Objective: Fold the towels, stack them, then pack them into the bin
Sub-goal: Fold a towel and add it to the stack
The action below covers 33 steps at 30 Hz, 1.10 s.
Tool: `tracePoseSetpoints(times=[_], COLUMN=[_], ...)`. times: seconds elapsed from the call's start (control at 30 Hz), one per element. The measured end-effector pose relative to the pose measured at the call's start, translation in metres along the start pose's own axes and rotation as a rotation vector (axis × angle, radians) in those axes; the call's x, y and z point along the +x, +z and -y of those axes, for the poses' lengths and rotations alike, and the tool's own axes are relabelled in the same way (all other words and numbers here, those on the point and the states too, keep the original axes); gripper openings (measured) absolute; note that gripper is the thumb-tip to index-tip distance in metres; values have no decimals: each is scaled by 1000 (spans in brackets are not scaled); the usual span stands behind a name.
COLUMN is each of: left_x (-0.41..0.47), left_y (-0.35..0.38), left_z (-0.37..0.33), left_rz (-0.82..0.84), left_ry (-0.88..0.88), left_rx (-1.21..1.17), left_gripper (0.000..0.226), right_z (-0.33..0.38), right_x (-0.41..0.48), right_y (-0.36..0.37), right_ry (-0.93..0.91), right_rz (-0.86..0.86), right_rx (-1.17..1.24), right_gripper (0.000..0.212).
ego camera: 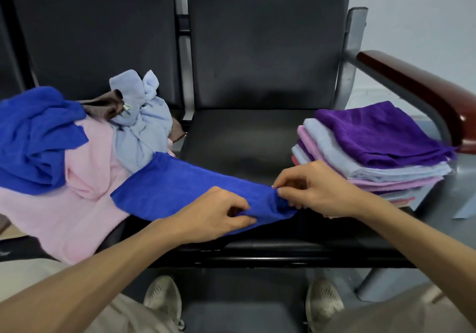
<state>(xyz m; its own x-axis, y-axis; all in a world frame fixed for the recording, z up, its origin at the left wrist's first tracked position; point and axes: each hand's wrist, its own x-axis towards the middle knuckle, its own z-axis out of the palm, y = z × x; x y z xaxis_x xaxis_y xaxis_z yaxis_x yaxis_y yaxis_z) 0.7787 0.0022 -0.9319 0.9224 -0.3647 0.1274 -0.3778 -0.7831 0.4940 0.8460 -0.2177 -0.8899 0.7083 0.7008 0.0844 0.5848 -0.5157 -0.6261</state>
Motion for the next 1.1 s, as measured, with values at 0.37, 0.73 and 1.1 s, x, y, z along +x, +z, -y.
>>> tracePoseSetpoints(times=[0.37,0.73,1.1], left_x=[0,-3,-3], left_y=[3,1,-1], left_z=[-2,-9,-11], left_rz=[-32,98,138], left_ry=[-42,-11,74], left_rx=[54,154,201], left_gripper=[47,38,35], right_z=[5,13,33], right_x=[1,-3,-7], right_y=[22,26,-16], right_ry=[124,-96,5], right_rz=[-45,-137,208], right_rx=[555,27,6], right_gripper=[11,20,13])
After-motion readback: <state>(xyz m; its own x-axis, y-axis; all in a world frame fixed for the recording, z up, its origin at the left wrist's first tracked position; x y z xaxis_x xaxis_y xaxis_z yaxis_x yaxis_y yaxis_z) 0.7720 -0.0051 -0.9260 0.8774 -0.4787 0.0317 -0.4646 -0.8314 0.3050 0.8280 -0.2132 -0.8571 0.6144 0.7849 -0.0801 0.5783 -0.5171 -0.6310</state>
